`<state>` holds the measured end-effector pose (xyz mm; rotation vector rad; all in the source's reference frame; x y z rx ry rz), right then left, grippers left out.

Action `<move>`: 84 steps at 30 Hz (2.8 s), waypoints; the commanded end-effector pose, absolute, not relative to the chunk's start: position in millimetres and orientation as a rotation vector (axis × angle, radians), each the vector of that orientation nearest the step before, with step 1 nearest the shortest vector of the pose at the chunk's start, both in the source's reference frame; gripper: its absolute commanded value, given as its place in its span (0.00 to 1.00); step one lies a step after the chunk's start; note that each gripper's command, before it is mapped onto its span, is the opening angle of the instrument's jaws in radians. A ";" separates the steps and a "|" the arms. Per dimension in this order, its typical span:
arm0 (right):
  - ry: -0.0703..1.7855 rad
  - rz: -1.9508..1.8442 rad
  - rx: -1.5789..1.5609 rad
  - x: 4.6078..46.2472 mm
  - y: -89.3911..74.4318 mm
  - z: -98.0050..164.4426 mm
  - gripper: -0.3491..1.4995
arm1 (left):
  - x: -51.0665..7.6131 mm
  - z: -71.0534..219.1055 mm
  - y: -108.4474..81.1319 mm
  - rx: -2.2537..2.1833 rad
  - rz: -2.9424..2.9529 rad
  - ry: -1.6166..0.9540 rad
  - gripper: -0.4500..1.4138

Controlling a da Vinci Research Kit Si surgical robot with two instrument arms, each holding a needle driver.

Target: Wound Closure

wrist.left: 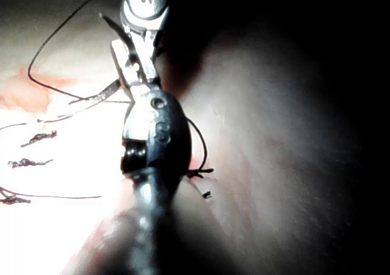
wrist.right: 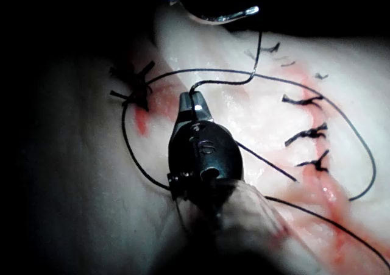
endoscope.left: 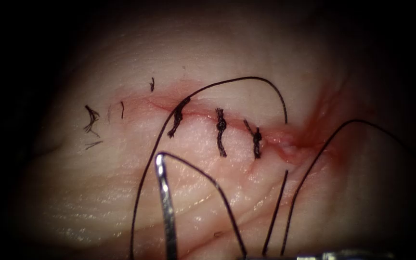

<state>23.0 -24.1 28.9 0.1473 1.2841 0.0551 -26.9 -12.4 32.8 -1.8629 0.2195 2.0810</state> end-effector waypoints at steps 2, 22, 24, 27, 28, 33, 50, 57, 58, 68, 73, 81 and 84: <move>1.319 0.044 0.151 25.6 -25.6 27.2 0.00 | -25.9 32.9 -11.8 -1.841 2.054 0.306 0.00; 1.124 0.055 -0.202 20.6 -18.5 31.1 0.89 | -16.6 31.9 -8.7 -1.670 1.975 0.654 0.00; 1.113 0.056 -0.209 20.5 -18.2 31.6 0.89 | -16.9 32.0 -8.8 -1.675 1.974 0.656 0.00; 1.068 0.066 -0.232 20.2 -16.7 34.0 0.89 | -17.8 32.3 -9.0 -1.693 1.974 0.659 0.00; 1.068 0.066 -0.232 20.2 -16.7 34.0 0.89 | -17.8 32.3 -9.0 -1.693 1.974 0.659 0.00; 1.023 0.073 -0.238 20.0 -15.2 37.4 0.86 | -18.1 32.5 -9.2 -1.702 1.976 0.658 0.00; 1.017 -0.002 -0.142 20.3 -20.0 35.2 0.00 | -19.3 35.2 -9.4 -1.700 2.023 0.618 0.00; 1.113 -0.067 -0.070 26.0 -27.4 27.7 0.00 | -21.2 38.6 -10.1 -1.687 2.092 0.576 0.00; 1.113 -0.067 -0.070 26.0 -27.4 27.7 0.00 | -21.2 38.6 -10.1 -1.687 2.092 0.576 0.00; 1.197 -0.102 -0.066 30.1 -28.8 24.1 0.31 | -21.2 39.3 -10.1 -1.690 2.104 0.570 0.00; 1.199 -0.003 -0.134 25.9 -25.4 24.2 0.76 | -19.7 39.6 -9.4 -1.615 2.119 0.591 0.00; 1.142 0.000 -0.271 19.7 -21.2 24.2 0.77 | -15.2 41.1 -8.0 -1.428 2.192 0.774 0.00; 1.128 -0.004 -0.284 19.3 -20.4 25.2 0.77 | -14.9 41.6 -7.9 -1.408 2.212 0.810 0.00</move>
